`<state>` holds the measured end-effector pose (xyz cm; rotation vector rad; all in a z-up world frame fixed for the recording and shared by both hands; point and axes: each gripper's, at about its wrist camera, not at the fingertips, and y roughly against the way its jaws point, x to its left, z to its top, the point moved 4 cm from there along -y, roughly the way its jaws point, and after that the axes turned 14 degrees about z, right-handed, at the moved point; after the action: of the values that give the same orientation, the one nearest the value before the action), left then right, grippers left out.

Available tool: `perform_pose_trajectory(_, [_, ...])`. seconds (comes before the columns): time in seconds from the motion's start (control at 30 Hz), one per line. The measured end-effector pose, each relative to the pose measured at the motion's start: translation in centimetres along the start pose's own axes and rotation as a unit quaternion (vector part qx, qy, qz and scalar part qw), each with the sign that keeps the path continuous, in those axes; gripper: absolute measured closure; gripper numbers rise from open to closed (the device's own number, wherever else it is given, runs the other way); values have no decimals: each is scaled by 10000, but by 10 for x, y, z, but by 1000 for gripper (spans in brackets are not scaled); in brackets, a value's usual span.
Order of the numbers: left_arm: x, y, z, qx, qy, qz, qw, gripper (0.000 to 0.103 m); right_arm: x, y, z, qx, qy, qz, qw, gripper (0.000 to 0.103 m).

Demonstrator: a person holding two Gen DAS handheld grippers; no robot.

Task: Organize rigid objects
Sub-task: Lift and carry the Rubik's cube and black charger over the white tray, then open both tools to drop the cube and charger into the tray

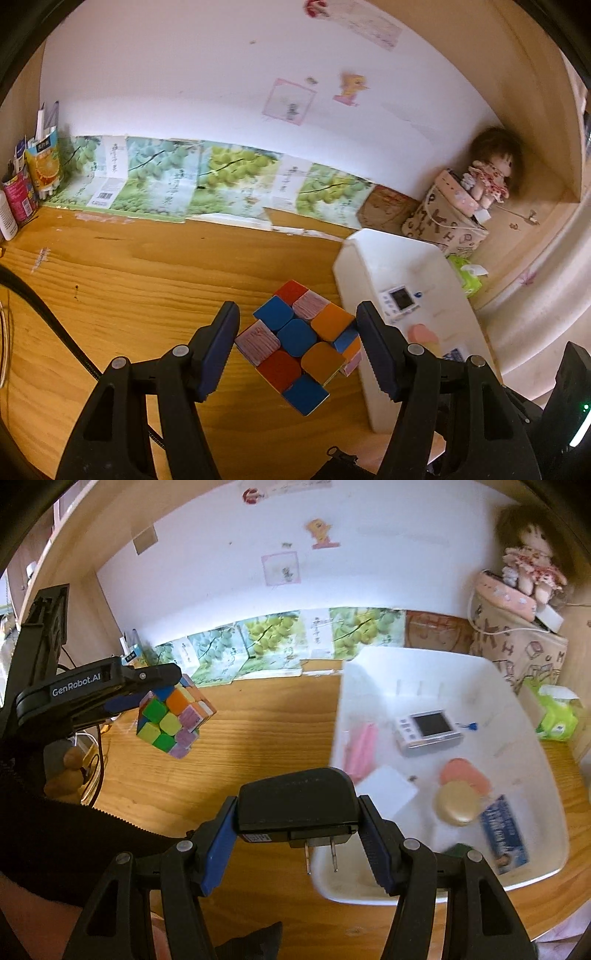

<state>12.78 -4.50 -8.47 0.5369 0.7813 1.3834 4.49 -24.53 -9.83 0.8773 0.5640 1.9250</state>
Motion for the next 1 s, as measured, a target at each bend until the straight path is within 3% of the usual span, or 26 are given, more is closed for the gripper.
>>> perform_pose_trajectory(0.5, [-114, 21, -25, -238, -163, -7, 9996, 34, -91, 61, -5, -99, 67, 59, 9999, 40])
perform_pose_trajectory(0.77, [-165, 31, -47, -313, -419, 36, 9986, 34, -136, 68, -8, 72, 33, 56, 10000, 40])
perform_pose_trajectory(0.9, [-183, 34, -50, -364, -582, -50, 9976, 47, -149, 68, -12, 195, -11, 22, 9998, 40])
perform_pose_trajectory(1.0, [-194, 33, -52, -322, -667, -95, 9972, 48, -157, 69, -14, 240, -51, 6, 9997, 40])
